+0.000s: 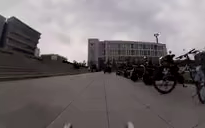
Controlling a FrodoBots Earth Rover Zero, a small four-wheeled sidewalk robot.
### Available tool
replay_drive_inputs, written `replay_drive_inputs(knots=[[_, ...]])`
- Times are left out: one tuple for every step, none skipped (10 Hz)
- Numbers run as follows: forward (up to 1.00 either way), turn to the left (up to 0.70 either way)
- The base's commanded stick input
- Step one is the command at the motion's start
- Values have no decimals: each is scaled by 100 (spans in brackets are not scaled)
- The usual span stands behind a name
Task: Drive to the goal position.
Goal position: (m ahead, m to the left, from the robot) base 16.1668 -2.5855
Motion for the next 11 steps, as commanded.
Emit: replay_drive_inputs(knots=[[70, 0], [70, 0], [70, 0], [70, 0], [70, 0], [70, 0], [70, 0], [70, 0], [70, 0], [70, 0], [70, 0]])
